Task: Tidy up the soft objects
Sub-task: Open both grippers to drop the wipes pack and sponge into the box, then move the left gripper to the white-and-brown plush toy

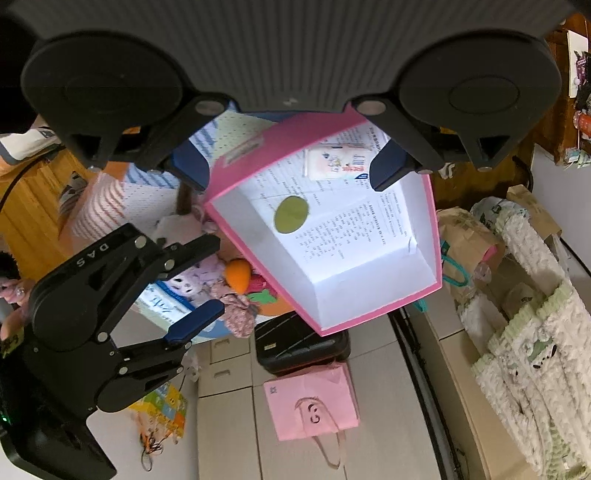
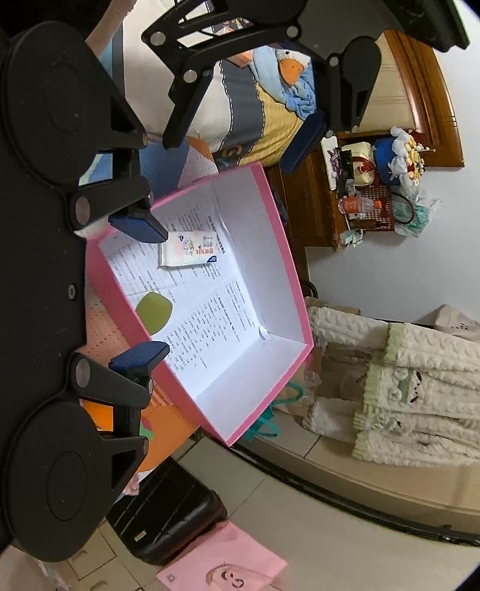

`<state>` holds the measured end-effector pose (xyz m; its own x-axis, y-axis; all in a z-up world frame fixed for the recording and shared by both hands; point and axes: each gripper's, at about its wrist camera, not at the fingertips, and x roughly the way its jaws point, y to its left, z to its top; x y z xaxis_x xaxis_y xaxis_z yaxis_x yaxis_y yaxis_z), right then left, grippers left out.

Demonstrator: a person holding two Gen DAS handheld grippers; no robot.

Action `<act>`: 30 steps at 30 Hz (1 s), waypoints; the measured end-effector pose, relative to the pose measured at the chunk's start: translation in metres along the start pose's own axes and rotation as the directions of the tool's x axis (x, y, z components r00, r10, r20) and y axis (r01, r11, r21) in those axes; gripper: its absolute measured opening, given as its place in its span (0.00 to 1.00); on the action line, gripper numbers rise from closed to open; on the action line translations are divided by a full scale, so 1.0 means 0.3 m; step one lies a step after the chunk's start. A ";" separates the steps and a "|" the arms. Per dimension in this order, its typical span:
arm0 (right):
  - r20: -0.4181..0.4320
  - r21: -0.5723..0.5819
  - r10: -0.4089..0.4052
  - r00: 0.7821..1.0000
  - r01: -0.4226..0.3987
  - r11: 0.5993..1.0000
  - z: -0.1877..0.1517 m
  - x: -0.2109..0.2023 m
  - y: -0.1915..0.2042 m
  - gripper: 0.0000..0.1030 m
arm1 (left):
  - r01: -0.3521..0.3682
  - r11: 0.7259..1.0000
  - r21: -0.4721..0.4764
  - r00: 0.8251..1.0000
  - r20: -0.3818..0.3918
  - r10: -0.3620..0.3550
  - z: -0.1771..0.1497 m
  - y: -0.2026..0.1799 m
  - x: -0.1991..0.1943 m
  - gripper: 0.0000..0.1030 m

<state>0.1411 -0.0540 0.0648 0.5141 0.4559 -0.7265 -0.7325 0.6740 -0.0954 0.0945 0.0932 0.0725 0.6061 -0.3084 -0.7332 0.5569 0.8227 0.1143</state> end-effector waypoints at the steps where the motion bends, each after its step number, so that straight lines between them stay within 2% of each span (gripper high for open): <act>1: 0.008 0.002 -0.010 1.000 0.010 1.000 -0.007 -0.017 0.007 0.62 | 0.000 1.000 -0.003 1.000 0.009 0.000 -0.003 -0.007 -0.009 0.92; 8: 0.043 0.030 -0.066 0.997 0.064 0.997 -0.072 -0.116 0.053 0.62 | 0.013 1.000 0.002 0.998 0.068 -0.014 -0.023 -0.072 -0.069 0.93; 15: 0.084 0.047 -0.086 0.993 0.082 0.996 -0.176 -0.230 0.093 0.63 | 0.074 0.994 0.079 0.989 0.119 -0.083 -0.024 -0.189 -0.109 0.93; 19: 0.099 0.075 -0.110 0.989 0.102 0.992 -0.259 -0.276 0.107 0.63 | 0.079 0.991 0.104 0.985 0.144 -0.093 -0.029 -0.272 -0.118 0.93; 22: 0.119 0.133 -0.160 0.980 0.144 0.981 -0.331 -0.310 0.114 0.64 | 0.084 0.985 0.149 0.982 0.153 -0.107 -0.040 -0.344 -0.100 0.94; 25: 0.141 0.161 -0.237 0.961 0.214 0.963 -0.405 -0.330 0.125 0.65 | 0.097 0.980 0.174 0.983 0.140 -0.122 -0.039 -0.404 -0.061 0.94; 30: 0.132 0.226 -0.269 0.954 0.236 0.945 -0.523 -0.325 0.095 0.69 | 0.101 0.968 0.231 0.976 0.164 -0.141 -0.030 -0.474 -0.007 0.96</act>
<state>0.0002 -0.1703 0.0262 0.7464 0.3301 -0.5779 -0.4706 0.8757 -0.1077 0.0088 -0.0189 0.0518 0.6064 -0.4951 -0.6222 0.7311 0.6549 0.1913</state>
